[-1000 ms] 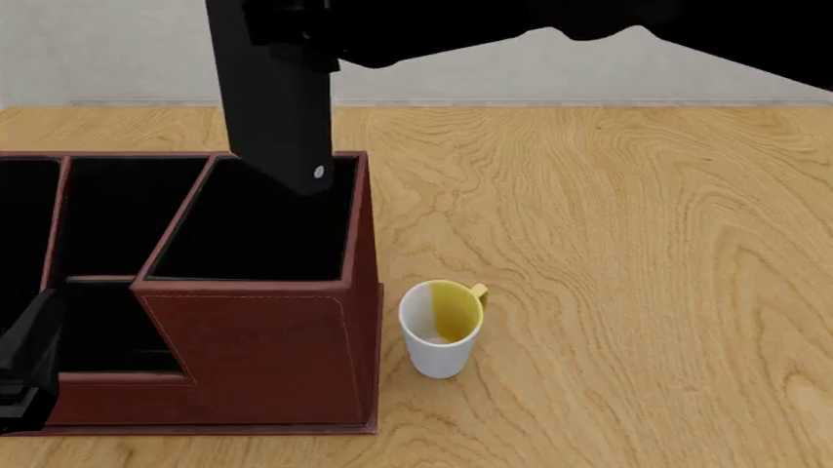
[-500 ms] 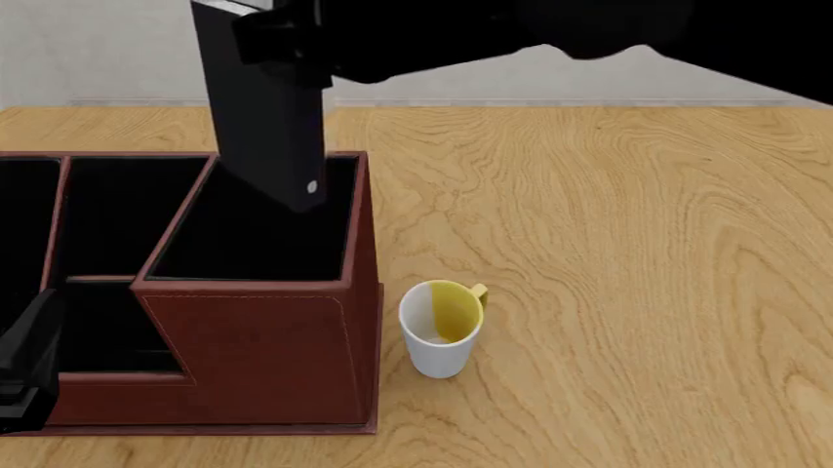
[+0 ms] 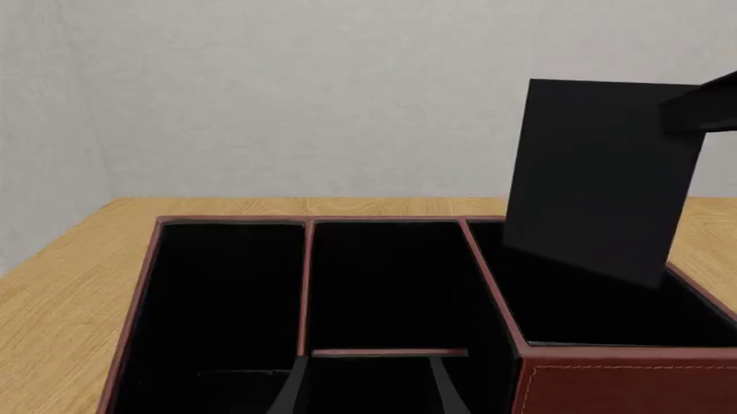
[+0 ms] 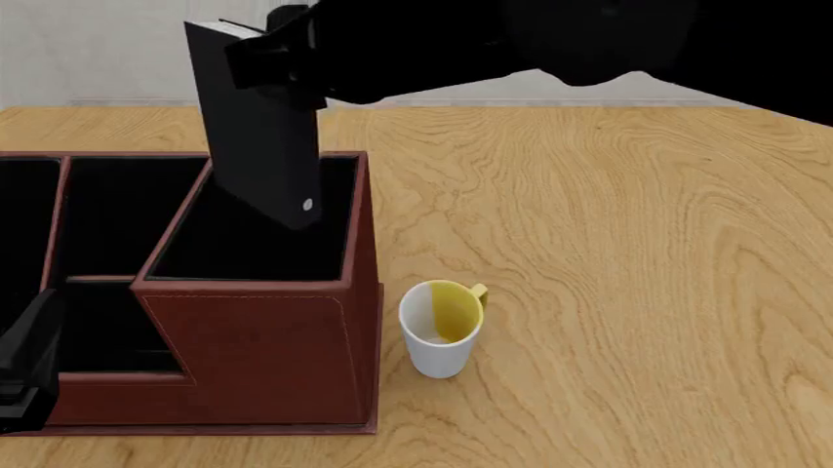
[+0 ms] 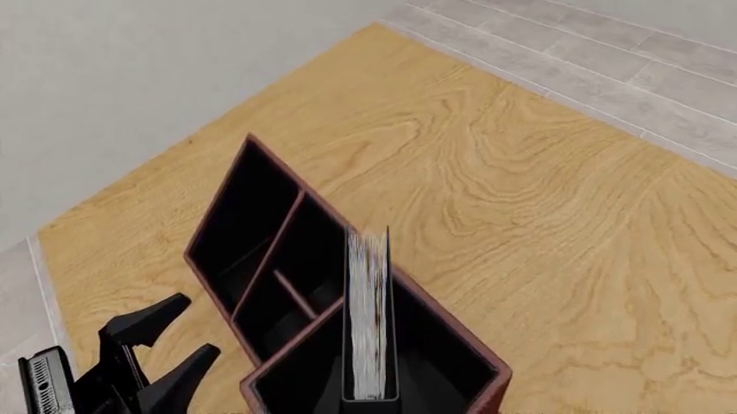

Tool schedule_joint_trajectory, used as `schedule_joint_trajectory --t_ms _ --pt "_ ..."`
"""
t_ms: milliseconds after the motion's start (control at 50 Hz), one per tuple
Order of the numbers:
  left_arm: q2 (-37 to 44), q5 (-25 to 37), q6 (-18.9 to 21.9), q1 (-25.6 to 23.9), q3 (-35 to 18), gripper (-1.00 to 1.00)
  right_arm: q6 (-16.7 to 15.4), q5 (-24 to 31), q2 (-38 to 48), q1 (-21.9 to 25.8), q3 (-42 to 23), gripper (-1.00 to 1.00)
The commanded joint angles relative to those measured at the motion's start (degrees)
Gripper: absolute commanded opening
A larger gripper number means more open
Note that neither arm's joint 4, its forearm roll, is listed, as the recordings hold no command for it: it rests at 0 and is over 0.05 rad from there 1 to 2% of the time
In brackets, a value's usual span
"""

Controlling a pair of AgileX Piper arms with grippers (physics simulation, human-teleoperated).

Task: Pick up the book and place it in the right compartment of the caddy.

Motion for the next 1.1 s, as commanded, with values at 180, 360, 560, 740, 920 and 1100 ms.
schedule_joint_trajectory --t_ms 180,360,560,740,920,1100 --pt "0.00 0.00 -0.01 0.00 0.00 1.00 1.35 -0.73 -0.85 0.22 1.02 -1.00" --pt "0.00 0.00 0.00 -0.01 0.00 1.00 1.46 -0.90 -0.96 0.36 1.87 -1.00" --pt "0.01 0.00 0.00 0.00 0.00 1.00 1.44 -1.59 -0.87 0.48 3.28 -1.00" --pt "0.00 0.00 -0.01 0.00 0.00 1.00 2.02 -2.24 -0.90 0.51 4.12 -1.00" --pt "-0.01 0.00 0.00 0.00 0.00 1.00 2.40 -3.21 -1.10 0.81 5.45 -1.00" --pt "0.00 0.00 -0.01 -0.01 0.00 1.00 2.02 -3.52 -1.05 1.16 5.88 -1.00"
